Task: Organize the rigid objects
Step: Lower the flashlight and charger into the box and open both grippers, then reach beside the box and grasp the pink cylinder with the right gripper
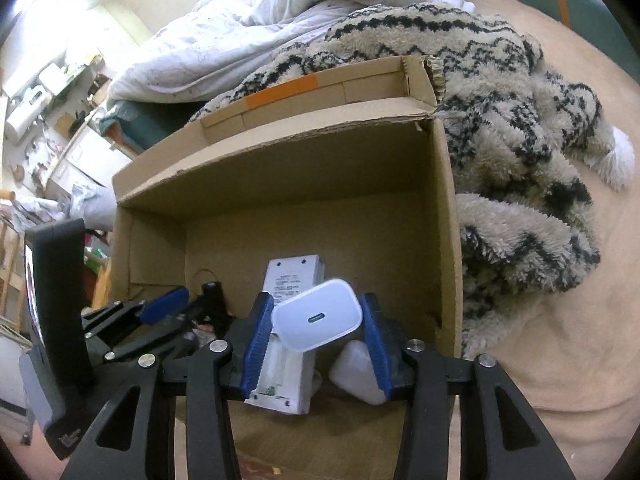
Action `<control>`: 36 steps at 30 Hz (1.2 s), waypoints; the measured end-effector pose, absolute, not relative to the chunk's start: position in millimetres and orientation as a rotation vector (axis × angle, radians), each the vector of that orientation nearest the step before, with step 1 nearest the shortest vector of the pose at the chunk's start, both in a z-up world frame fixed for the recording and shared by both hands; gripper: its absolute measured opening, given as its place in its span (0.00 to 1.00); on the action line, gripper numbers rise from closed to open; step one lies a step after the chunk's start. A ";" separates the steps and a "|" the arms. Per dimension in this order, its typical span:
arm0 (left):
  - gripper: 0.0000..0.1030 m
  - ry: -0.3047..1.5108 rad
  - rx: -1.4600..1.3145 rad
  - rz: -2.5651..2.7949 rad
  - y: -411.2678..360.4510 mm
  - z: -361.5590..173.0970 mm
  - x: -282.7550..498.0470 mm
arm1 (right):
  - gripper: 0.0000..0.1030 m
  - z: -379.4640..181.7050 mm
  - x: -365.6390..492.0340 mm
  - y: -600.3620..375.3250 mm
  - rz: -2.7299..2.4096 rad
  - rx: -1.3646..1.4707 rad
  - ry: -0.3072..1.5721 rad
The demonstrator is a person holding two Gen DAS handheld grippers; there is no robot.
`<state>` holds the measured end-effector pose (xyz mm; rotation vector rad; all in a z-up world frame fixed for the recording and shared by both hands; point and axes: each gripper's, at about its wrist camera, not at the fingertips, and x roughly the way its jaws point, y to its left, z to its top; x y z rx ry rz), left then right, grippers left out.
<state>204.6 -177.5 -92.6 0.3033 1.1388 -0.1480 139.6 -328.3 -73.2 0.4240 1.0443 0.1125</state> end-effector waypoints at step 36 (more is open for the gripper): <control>0.60 1.065 0.250 -0.042 -124.6 -37.6 153.3 | 0.93 -38.4 94.8 -342.6 0.141 0.533 0.917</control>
